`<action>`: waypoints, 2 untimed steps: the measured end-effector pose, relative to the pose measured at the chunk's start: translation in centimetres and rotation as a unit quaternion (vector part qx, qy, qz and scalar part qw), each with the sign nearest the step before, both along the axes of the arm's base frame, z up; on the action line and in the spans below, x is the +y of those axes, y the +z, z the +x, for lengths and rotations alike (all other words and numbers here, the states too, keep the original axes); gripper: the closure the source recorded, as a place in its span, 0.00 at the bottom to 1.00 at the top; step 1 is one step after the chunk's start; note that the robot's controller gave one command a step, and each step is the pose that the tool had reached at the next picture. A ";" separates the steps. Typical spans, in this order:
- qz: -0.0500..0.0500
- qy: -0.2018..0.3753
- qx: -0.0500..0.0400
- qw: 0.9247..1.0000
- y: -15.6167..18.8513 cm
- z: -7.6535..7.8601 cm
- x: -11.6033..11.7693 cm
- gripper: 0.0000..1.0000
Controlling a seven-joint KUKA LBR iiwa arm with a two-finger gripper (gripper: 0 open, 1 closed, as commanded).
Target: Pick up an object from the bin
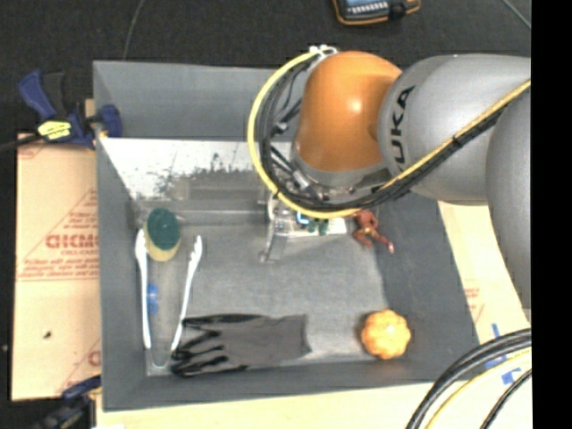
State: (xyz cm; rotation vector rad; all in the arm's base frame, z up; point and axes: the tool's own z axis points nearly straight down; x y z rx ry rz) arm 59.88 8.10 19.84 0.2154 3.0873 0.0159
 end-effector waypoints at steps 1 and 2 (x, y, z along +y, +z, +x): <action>-0.006 0.176 0.015 0.984 -8.5 -7.3 7.2 0.00; 0.000 0.016 -0.003 1.000 -4.6 -1.9 -1.4 0.00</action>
Offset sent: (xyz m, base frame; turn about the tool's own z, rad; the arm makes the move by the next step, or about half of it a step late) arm 0.0016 -0.0450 -0.0270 0.0355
